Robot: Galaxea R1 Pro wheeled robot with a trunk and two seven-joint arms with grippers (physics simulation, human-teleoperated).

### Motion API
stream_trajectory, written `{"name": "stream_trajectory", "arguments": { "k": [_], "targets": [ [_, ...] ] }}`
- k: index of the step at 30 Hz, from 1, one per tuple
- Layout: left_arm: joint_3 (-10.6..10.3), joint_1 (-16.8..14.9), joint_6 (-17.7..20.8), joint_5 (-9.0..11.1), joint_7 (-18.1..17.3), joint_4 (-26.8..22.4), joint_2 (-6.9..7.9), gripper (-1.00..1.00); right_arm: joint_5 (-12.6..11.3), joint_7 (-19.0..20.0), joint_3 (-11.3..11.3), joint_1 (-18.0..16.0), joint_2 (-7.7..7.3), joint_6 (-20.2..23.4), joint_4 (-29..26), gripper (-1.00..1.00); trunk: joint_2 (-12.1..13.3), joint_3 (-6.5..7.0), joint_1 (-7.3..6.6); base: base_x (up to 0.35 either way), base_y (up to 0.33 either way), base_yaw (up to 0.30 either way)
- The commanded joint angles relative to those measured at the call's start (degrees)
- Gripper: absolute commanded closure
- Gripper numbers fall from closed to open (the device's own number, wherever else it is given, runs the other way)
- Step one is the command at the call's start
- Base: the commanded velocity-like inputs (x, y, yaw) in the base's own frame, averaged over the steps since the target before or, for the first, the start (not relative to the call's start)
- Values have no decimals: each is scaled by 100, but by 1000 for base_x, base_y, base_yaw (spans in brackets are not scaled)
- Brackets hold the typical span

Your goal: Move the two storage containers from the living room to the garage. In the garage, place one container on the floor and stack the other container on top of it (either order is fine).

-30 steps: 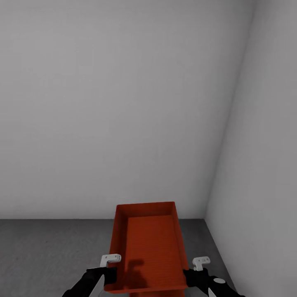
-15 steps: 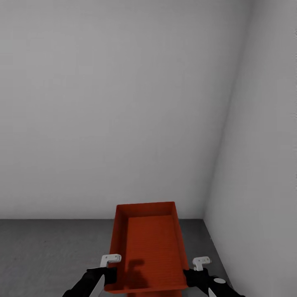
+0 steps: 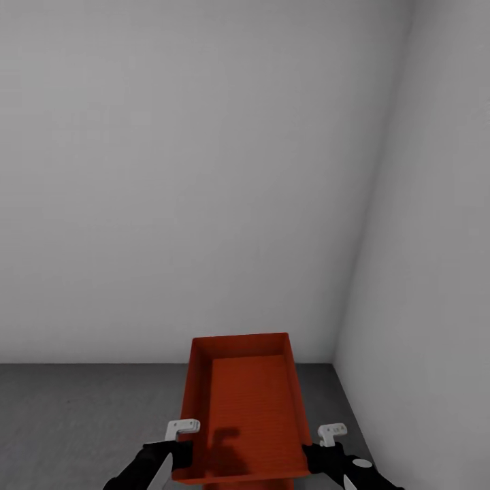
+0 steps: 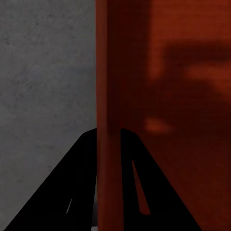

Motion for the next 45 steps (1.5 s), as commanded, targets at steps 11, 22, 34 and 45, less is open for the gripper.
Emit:
{"name": "stream_trajectory", "arguments": {
  "k": [11, 22, 34, 45],
  "targets": [
    [38, -8, -394, -140, 202, -49, -4, 100, -21, 134, 236, 3, 125, -27, 17, 100, -11, -13, 5, 214, -13, 0],
    [38, -8, -394, -140, 203, -49, -4, 100, -21, 130, 239, 5, 125, -27, 17, 100, -11, -13, 5, 4, -1, -178],
    [38, -8, -394, -140, 206, -49, -8, 100, -21, 129, 237, 4, 125, -27, 17, 100, -11, -13, 5, 35, -48, -14],
    [38, -8, -394, -140, 205, -49, -13, 100, -20, 129, 236, 5, 125, -27, 17, 100, -11, -13, 5, 51, -72, 39]
  ]
}}
